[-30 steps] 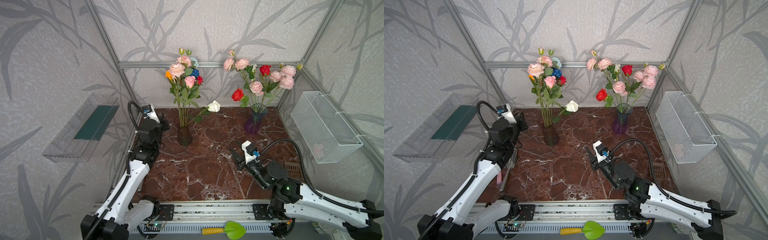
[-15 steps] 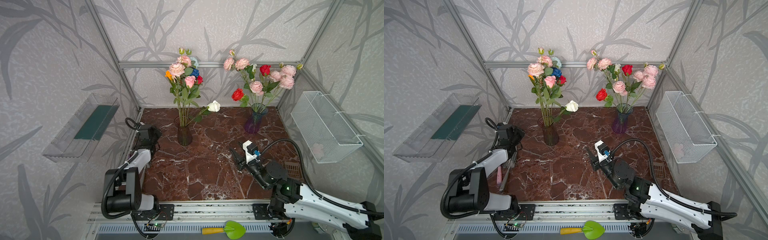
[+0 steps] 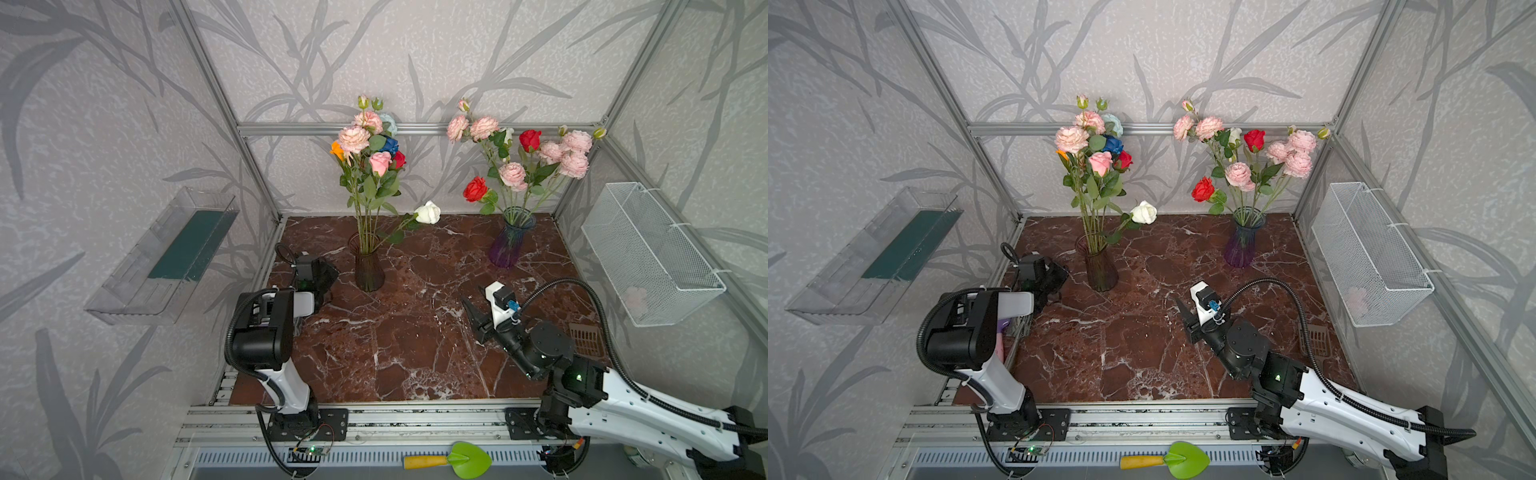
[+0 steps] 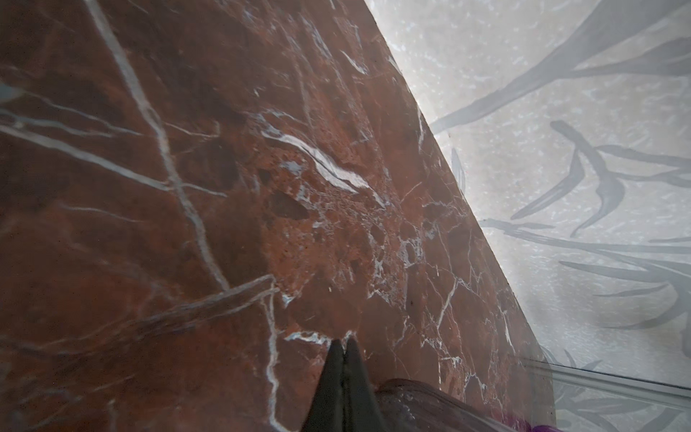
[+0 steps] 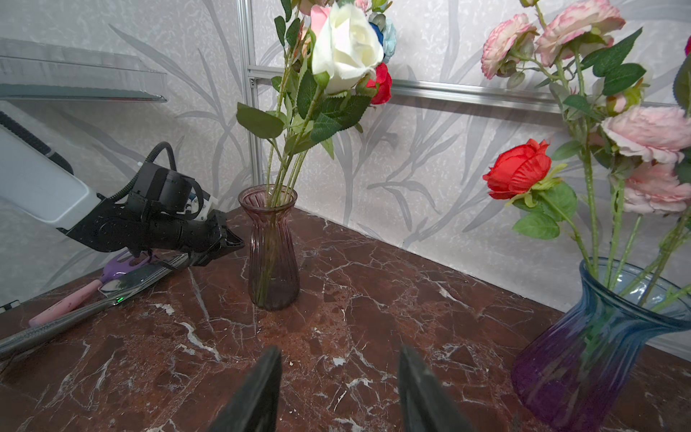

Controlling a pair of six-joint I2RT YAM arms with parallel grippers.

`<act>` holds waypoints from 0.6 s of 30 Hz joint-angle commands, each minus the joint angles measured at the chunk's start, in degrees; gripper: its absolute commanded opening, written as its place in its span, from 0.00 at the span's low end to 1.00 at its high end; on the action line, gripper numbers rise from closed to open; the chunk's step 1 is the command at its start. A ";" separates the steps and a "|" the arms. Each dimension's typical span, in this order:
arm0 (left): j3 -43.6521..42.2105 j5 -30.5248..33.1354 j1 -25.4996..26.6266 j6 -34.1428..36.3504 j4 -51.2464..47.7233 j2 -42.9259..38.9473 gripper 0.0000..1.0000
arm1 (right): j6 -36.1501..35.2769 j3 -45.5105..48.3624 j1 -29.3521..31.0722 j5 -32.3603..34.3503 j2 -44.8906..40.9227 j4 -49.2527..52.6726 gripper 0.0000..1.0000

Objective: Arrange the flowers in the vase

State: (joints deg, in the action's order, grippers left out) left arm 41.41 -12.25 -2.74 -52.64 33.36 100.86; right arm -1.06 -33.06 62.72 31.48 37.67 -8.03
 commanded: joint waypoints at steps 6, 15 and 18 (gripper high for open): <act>-2.82 -2.89 1.24 -3.19 14.29 6.30 0.00 | 1.64 -3.48 -0.32 0.92 -2.81 3.37 0.51; -1.66 -3.62 4.15 -1.37 14.56 8.19 0.00 | 1.12 -3.39 -0.29 2.44 -4.19 2.10 0.51; -1.27 -4.00 4.88 -1.34 14.87 9.25 0.00 | 0.96 -3.67 -0.29 2.57 -4.83 2.58 0.51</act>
State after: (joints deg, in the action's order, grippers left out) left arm 39.27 -15.62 1.54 -54.04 46.02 108.53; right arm 0.12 -34.76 62.61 32.58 34.15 -5.10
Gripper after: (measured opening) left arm 0.047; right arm 0.505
